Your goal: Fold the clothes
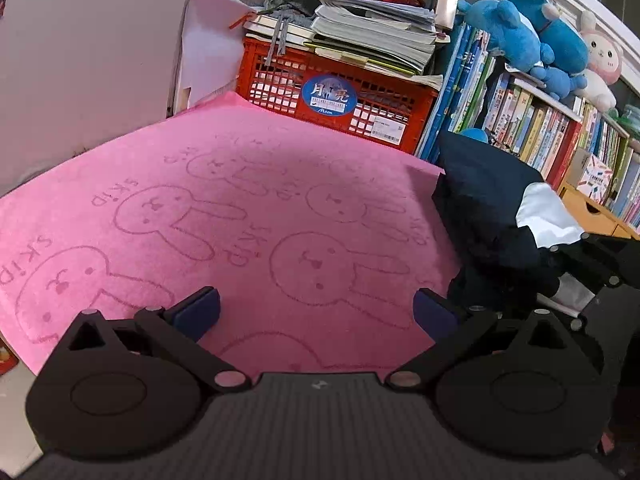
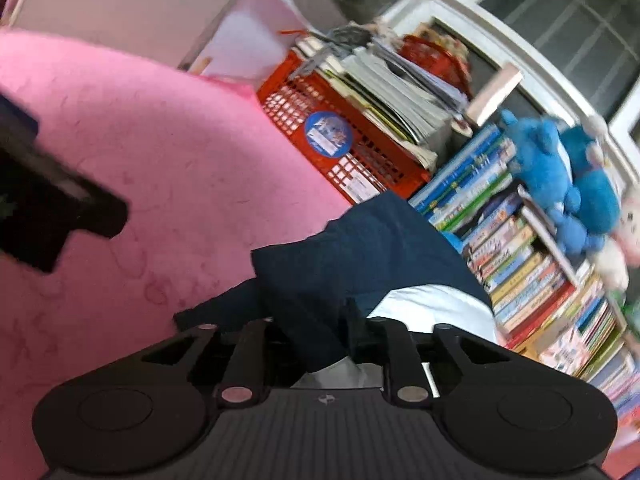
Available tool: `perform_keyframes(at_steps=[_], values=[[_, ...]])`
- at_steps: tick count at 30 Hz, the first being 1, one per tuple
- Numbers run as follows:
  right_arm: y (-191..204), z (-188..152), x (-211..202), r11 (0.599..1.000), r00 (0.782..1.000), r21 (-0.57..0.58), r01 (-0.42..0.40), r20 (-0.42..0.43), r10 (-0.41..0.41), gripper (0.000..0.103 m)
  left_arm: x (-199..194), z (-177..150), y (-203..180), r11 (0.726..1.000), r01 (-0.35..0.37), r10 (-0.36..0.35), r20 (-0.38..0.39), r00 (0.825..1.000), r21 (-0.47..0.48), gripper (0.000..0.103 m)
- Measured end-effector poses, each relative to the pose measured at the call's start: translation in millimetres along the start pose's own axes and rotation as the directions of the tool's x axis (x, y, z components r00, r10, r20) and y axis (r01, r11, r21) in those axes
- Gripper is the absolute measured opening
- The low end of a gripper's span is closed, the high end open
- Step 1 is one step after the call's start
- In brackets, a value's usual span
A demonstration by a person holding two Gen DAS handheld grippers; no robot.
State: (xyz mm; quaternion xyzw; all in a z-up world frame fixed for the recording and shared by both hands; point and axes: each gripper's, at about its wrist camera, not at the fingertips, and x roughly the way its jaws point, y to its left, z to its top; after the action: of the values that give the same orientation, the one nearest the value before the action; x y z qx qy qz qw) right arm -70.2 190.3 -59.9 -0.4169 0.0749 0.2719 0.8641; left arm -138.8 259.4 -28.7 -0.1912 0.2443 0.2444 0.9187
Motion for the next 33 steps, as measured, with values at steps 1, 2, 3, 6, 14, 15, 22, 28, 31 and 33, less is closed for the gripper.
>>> perform_keyframes(at_steps=[1,2,3,6,14,15,22,28,31,33], values=[[3.9,-0.7,-2.4,1.000,1.000,-0.024,0.005,0.008,-0.005,0.029,0.1,0.0,-0.6,1.000,-0.002,0.002,-0.001,1.000,0.000,0.103],[7.3,-2.0,-8.5,0.999,1.000,-0.040,-0.002,0.024,0.003,0.035,0.5,1.5,-0.1,1.000,0.000,0.000,-0.005,1.000,-0.008,0.103],[10.7,-3.4,-16.8,0.999,0.999,-0.039,-0.024,0.043,0.026,0.049,0.0,3.8,0.7,1.000,0.018,-0.018,-0.009,1.000,-0.020,0.103],[4.4,-8.5,-42.5,0.994,0.988,0.010,-0.105,0.113,0.103,0.096,-5.3,12.9,-1.0,0.994,0.100,-0.099,0.006,0.995,-0.041,0.103],[-24.0,-34.9,-79.7,0.998,0.995,0.058,0.029,0.094,-0.035,0.098,-1.2,36.2,-76.5,0.969,0.188,-0.203,0.084,0.975,0.161,0.103],[-30.2,-40.2,-76.6,0.996,0.996,0.069,0.059,0.063,-0.064,0.099,8.8,33.3,-85.9,0.969,0.145,-0.159,0.056,0.986,0.200,0.103],[-63.1,-68.3,-34.2,0.973,0.968,0.044,0.226,-0.122,-0.219,0.099,59.1,11.6,-104.8,0.928,0.043,-0.005,-0.102,0.995,0.370,0.103],[-95.5,-102.0,-37.0,0.948,0.939,0.094,0.304,-0.195,-0.282,0.099,56.9,9.2,-97.7,0.912,0.057,-0.020,-0.093,0.995,0.407,0.103],[-113.2,-115.7,-36.3,0.939,0.953,0.239,0.248,-0.232,-0.192,0.100,59.7,11.1,-94.7,0.925,0.081,-0.039,-0.119,0.992,0.371,0.103],[-108.5,-115.9,-34.4,0.941,0.948,0.204,0.270,-0.225,-0.223,0.101,60.2,10.0,-96.0,0.925,0.074,-0.033,-0.115,0.993,0.373,0.103]])
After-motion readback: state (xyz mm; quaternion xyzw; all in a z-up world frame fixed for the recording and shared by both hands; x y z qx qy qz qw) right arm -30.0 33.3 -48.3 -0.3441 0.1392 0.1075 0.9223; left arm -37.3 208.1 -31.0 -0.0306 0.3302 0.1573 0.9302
